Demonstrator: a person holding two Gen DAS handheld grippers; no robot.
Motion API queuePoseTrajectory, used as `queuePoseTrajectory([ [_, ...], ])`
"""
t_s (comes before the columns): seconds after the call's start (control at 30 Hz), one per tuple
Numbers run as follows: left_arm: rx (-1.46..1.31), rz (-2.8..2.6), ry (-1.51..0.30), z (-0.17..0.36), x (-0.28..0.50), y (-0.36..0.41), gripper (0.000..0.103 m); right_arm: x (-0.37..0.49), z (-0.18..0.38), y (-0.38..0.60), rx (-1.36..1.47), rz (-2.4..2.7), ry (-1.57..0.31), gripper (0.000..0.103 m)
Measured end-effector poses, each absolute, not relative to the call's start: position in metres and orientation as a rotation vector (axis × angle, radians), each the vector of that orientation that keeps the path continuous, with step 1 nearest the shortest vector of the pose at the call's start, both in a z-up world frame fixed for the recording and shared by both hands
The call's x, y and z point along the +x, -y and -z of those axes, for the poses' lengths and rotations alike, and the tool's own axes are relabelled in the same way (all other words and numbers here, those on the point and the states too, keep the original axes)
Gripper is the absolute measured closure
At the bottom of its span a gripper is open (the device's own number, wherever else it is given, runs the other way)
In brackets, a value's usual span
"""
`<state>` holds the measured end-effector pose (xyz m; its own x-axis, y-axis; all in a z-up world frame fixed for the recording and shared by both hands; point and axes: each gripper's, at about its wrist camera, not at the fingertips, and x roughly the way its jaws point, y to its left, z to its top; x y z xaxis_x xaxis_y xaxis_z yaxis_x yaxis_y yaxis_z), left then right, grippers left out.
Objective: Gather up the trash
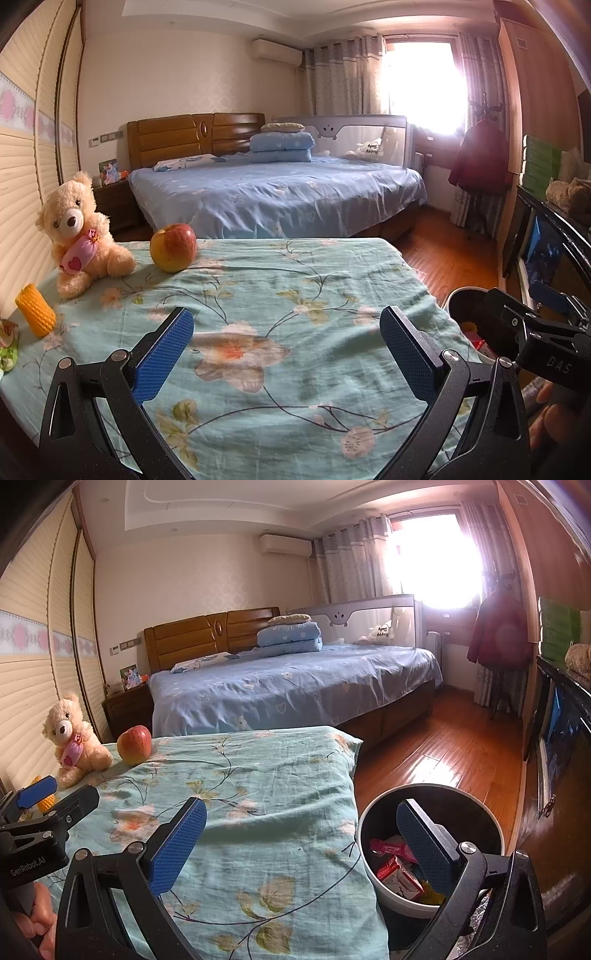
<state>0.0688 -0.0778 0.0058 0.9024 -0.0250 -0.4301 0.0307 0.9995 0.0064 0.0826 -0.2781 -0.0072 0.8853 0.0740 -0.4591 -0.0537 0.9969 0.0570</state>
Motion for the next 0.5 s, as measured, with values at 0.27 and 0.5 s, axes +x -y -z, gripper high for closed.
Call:
queuePoseTrajectory([
  [0.27, 0.019, 0.033, -0.451, -0.0067, 0.0685, 0.0807, 0.0, 0.082, 0.007, 0.2793, 0.047, -0.069, -0.479, 0.0],
  [0.5, 0.017, 0.034, -0.453, -0.0069, 0.0691, 0.0813, 0.0, 0.0815, 0.0066, 0.2798, 0.047, -0.068, -0.478, 0.0],
])
